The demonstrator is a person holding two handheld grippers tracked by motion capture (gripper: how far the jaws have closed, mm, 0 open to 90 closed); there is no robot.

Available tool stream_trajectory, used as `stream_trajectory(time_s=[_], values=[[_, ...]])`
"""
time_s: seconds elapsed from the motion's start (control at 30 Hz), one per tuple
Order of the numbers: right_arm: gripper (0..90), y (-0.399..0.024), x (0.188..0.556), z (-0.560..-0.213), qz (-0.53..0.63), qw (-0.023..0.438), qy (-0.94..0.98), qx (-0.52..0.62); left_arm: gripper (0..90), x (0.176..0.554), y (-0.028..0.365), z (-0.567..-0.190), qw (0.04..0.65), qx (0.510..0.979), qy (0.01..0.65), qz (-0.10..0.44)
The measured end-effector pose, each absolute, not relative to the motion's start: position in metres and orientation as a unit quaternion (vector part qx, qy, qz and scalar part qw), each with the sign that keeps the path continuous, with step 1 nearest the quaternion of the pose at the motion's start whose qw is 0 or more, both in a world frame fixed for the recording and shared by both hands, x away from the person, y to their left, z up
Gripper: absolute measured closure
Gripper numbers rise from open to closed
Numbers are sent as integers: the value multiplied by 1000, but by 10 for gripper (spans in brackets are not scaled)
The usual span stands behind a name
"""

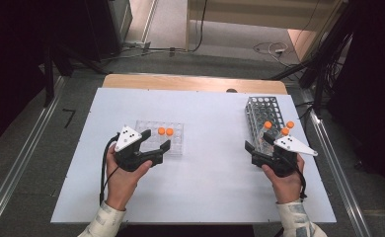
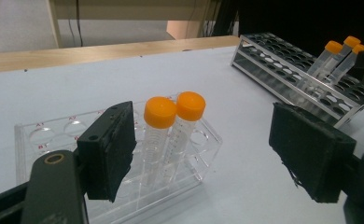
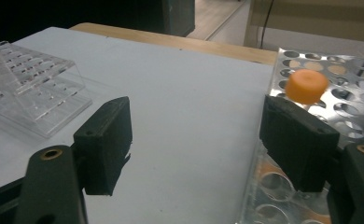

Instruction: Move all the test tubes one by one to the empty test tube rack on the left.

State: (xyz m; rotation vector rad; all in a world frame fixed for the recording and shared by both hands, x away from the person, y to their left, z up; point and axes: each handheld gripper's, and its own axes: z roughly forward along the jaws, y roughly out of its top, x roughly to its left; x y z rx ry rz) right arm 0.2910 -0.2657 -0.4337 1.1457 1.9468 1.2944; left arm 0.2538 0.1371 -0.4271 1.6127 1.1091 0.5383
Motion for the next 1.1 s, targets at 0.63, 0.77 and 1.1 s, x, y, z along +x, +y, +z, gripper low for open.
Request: stream_trajectory(time_s=[0.63,0.77,1.1], values=[[287,-324,285,-442,452,306,685,483,231,254,137,-429,525,675,467,224],[327,-327,294,-447,439,318,677,497,231,255,135,-430,524,677,467,223],[567,-331,315,-456,427,318,660,530,232,255,135,-431,522,677,468,222]])
